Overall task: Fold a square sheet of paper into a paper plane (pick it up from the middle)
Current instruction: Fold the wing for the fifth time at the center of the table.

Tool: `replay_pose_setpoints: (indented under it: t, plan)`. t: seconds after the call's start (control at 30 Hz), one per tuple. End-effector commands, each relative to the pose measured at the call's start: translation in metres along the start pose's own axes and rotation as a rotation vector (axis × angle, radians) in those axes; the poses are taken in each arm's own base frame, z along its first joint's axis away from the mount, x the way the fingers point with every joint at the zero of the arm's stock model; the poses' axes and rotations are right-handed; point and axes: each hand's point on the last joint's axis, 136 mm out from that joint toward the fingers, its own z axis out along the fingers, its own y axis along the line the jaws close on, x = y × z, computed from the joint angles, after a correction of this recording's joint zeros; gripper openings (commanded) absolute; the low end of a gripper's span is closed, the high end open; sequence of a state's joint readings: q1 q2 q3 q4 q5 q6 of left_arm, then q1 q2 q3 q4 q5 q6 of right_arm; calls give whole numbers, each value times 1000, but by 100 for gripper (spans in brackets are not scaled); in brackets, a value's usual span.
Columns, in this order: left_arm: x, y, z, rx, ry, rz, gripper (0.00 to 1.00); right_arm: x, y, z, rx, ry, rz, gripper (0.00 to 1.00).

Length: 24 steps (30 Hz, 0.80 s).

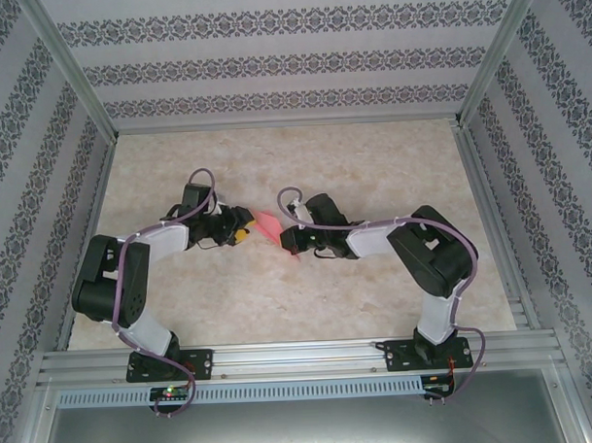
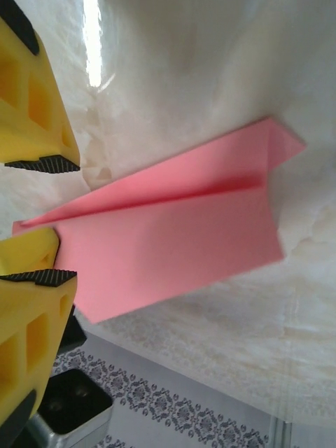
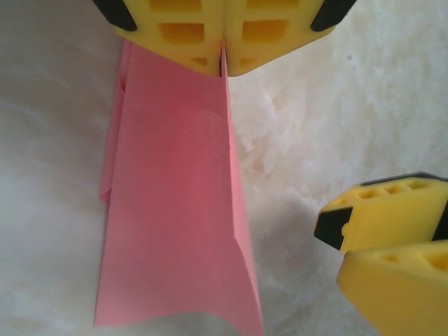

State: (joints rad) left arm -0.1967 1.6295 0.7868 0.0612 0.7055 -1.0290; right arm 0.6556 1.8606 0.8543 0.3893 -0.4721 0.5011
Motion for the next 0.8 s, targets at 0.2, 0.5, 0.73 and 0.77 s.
replay_pose_setpoints:
  t: [0.2,0.5,0.73,0.77]
  plan:
    - [14,-21,10,119,26,89,34,-10,18,11,-194,-1,204,0]
    - [18,-23,22,156,60,102,29,-5,11,19,-232,59,349,0]
    - [20,-17,33,152,83,96,27,0,4,23,-212,92,393,0]
    - [20,-17,34,150,84,99,27,1,3,24,-210,97,394,0]
